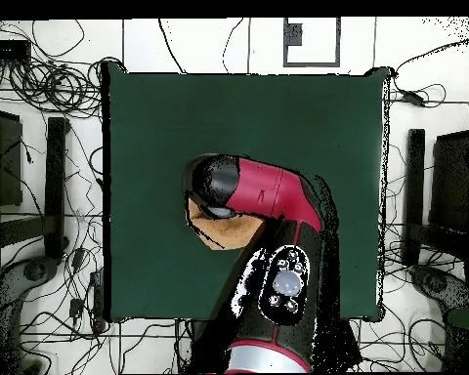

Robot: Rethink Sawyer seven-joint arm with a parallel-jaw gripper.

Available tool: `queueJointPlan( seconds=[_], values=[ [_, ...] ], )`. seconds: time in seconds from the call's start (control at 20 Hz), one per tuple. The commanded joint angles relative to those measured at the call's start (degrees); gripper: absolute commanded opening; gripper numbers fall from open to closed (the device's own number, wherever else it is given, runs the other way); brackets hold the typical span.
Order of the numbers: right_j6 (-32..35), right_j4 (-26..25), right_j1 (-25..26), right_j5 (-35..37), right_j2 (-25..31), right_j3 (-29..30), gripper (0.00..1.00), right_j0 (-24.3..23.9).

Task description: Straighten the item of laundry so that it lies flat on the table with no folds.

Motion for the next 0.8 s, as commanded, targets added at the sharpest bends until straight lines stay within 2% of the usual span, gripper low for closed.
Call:
queueJointPlan(
  seconds=[0.05,0.35,0.8],
  values=[
    [11.8,1.2,4.5,11.6,2.6,-4.9,0.00,-1.7],
    [12.4,1.1,5.2,16.4,2.9,-8.8,0.00,-2.7],
    [15.2,0.8,4.3,20.5,2.1,-10.9,0.00,-1.6]
  ],
)
